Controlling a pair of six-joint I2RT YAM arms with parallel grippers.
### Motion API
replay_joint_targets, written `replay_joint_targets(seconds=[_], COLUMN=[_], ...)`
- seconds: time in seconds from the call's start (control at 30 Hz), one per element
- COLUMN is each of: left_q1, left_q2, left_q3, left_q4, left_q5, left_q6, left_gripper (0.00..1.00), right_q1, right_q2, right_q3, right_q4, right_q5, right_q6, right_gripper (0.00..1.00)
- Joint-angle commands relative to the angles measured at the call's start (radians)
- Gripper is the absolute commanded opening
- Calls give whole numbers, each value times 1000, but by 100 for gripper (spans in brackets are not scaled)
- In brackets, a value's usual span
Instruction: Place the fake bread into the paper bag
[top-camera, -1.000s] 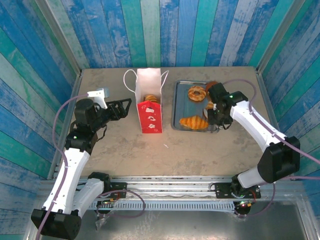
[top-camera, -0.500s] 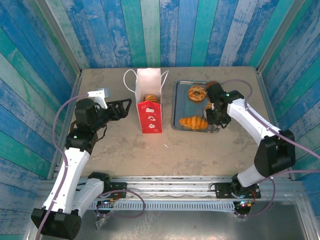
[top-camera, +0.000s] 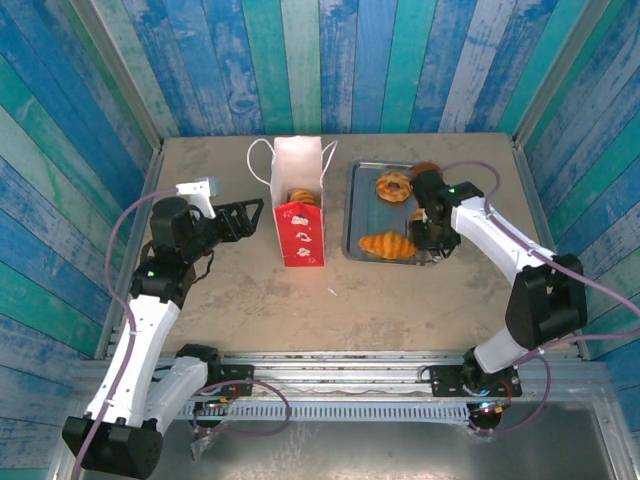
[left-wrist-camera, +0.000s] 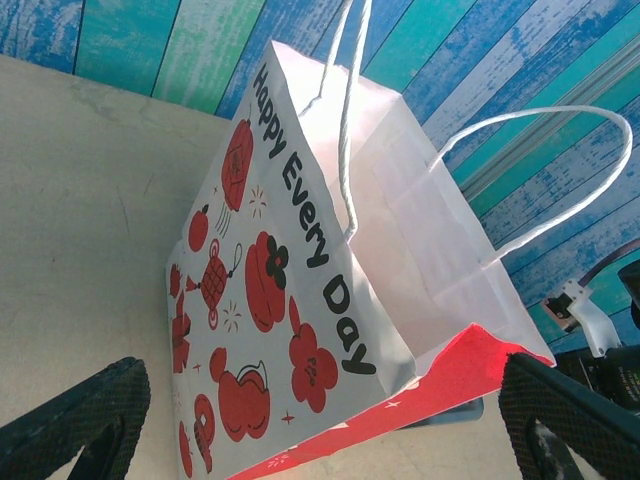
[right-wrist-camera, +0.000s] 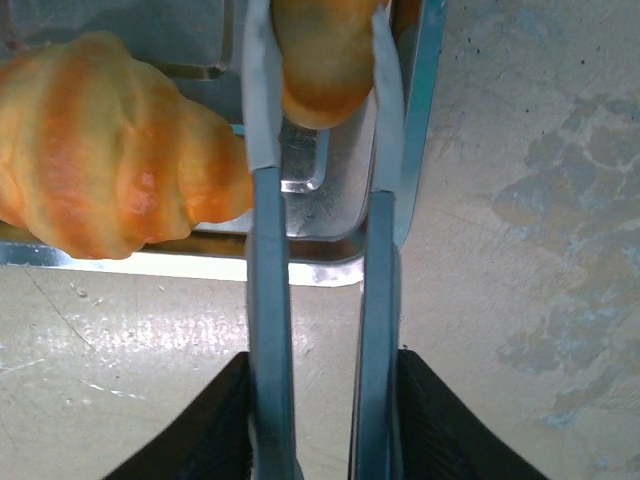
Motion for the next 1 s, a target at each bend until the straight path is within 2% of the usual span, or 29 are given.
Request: replay_joint_targets(seconds=[0.0, 0.07, 0.37, 0.57, 0.77, 0.97], left_q1=[0, -1, -2, -5, -38, -56], left_q2=[19, 31, 75, 151, 241, 305], left_q3=[50, 70, 102, 110, 150, 171], left_q4=[-32, -42, -46, -6, 50, 86], left_q5=[25, 51, 141, 158, 162, 116], left_q6=[-27, -47, -122, -158, -176, -189], left_gripper=[94, 94, 100, 94, 86, 82], right_q1=[-6, -6, 0, 28, 111, 228], right_q2=[-40, -64, -202, -298, -366, -402], right_q3=[-4, 0, 66, 154, 258, 333], right_q4=[3, 2, -15, -3, 48, 139], right_q5=[18, 26, 7, -22, -25, 17], right_q6=[-6, -5, -11, -6, 9, 22], right_gripper=[26, 21, 17, 16, 15, 14])
